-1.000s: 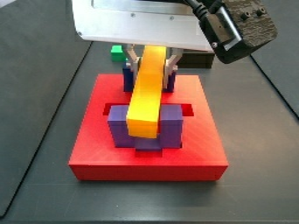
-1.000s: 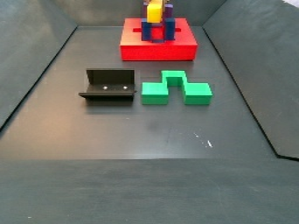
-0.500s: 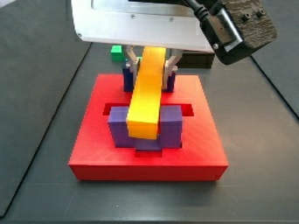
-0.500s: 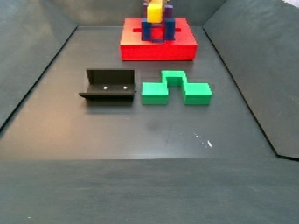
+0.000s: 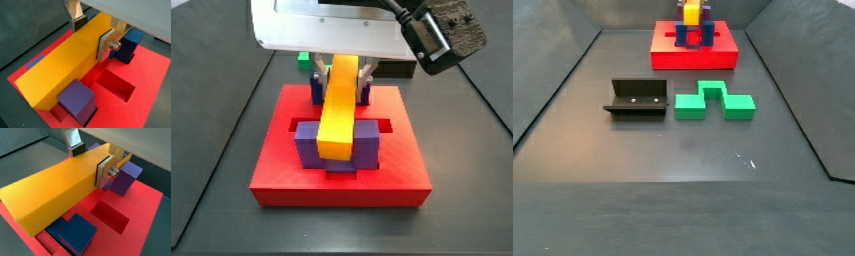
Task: Pick up the yellow object. Move up. Move to above the board. Insert the yellow object.
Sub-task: Insert the yellow object.
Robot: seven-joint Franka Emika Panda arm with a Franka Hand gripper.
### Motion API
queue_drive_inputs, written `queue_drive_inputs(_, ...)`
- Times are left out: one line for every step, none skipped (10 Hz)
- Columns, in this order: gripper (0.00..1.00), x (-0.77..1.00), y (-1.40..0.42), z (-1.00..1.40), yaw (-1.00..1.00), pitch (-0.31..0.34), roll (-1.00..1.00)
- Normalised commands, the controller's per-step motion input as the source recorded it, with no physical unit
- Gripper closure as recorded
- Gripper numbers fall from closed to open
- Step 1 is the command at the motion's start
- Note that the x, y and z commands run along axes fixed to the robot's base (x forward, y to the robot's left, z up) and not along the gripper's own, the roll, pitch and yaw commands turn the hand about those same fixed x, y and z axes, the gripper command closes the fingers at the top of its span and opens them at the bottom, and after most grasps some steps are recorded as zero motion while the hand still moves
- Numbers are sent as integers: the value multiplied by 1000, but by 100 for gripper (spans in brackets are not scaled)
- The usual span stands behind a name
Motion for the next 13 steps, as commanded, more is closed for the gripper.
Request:
queue_drive_inputs(100, 37, 0, -94, -209, 150, 94)
queue_drive_inputs(100, 71, 0, -100, -80, 130, 54)
queue_drive_inputs(100, 0, 60, -66, 0, 43, 0)
queue_drive_inputs(100, 0, 0, 0, 23, 37, 0)
queue_drive_inputs(100, 0, 0, 143, 43, 57, 1)
queue_drive_inputs(100, -66, 0, 229, -17, 74, 31)
queue_drive_inputs(100, 0, -6, 440, -34, 140, 51)
queue_drive_inputs(100, -26, -6, 397, -51, 139, 66)
queue_drive_inputs(100, -31, -43, 203, -34, 143, 116)
queue_drive_inputs(100, 0, 0, -71, 0, 116, 163)
queue_drive_inputs(100, 0, 0, -297, 17, 124, 164)
queue_drive_inputs(100, 0, 0, -374, 100, 124, 194)
queue_drive_inputs(100, 0, 0, -351, 163, 119, 201)
